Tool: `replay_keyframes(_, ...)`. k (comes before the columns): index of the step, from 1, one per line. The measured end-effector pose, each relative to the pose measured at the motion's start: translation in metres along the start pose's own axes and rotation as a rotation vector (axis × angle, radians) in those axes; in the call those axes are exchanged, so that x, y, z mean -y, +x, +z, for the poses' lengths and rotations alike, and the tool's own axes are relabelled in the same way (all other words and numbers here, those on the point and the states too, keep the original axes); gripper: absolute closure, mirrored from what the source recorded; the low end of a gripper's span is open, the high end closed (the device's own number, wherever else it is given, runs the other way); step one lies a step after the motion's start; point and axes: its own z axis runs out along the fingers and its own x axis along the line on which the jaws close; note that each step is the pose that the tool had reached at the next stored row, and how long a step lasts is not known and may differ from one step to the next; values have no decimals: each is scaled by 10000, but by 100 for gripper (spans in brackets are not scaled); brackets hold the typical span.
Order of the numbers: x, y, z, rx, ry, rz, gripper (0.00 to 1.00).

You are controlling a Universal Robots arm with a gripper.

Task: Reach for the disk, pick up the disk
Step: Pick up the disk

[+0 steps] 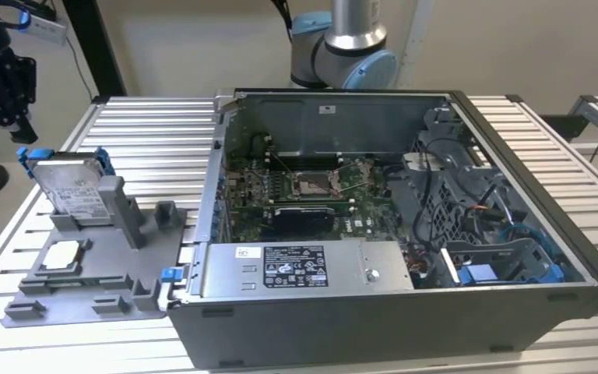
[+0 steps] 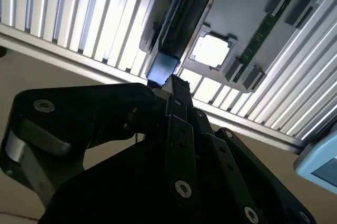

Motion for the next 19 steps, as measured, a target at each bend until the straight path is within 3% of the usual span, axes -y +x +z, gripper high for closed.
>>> replay_keyframes(6, 0, 0, 0, -25, 5, -829, 100)
replay_keyframes(19, 0, 0, 4, -25, 6, -834, 100)
